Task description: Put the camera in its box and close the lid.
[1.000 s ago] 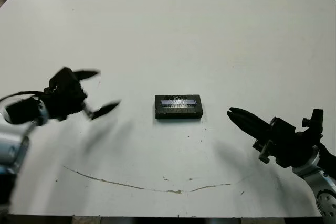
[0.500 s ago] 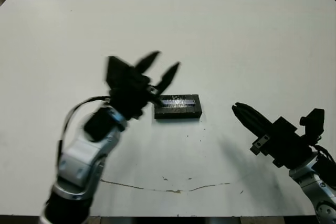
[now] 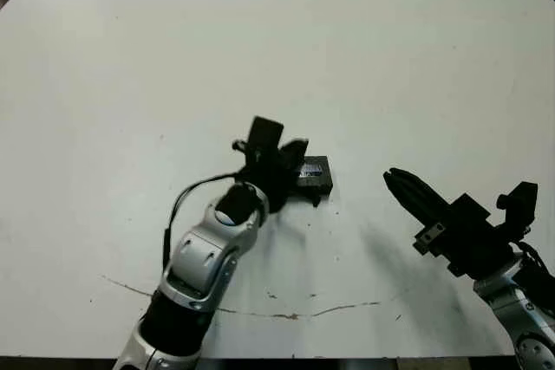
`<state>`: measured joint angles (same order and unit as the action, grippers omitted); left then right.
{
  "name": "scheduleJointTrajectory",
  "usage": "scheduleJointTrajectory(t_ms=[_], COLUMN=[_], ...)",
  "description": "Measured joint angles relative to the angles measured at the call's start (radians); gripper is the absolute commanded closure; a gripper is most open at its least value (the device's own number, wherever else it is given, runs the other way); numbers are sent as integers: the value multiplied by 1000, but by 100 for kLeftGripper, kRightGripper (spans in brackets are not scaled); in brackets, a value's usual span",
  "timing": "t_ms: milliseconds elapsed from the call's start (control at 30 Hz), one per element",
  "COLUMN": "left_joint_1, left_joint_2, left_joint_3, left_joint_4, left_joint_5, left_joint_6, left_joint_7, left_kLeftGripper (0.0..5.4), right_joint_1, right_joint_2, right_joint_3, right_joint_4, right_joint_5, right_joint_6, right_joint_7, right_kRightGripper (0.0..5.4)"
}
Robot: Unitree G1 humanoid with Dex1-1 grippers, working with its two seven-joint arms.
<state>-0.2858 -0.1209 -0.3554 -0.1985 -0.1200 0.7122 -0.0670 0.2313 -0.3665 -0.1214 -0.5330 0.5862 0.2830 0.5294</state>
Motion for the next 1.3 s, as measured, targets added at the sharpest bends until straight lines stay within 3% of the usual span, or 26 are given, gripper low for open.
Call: scheduleJointTrajectory(t_ms=[467,833,933,1033,1167,1233,1300], left_joint_1=[93,161,227,279,287,302,321], left_joint_2=[22,21,62,128,196,223,240], left_joint_3=[-62,6,33,64,131,190,246], left_joint_4=[-43,-77,-112,-119,-118,-117,-104], left_joint_5=[49,14,23,63,126,131,119], left_joint_6=[-18,-79,-202,-423,-776,-882,-950], left_joint_7=[-15,-39,-51,-67,-72,-70,-71], left_kLeftGripper=[539,539,539,539,539,539,539], right_joint_1=[-1,-1,-5,-24,-105,-140,-164], right_joint_2=[-5,-13,-13,-6,16,27,52], right_joint_3=[-1,-3,-3,-1,16,21,28], right_joint_4=[-14,-16,-29,-25,130,222,241], right_joint_5=[15,16,13,10,-67,-109,-131], right_joint_6=[22,27,28,11,-131,-190,-198], right_joint_7=[-9,-9,-23,-24,32,41,13], right_kRightGripper=[540,540,540,540,540,540,540])
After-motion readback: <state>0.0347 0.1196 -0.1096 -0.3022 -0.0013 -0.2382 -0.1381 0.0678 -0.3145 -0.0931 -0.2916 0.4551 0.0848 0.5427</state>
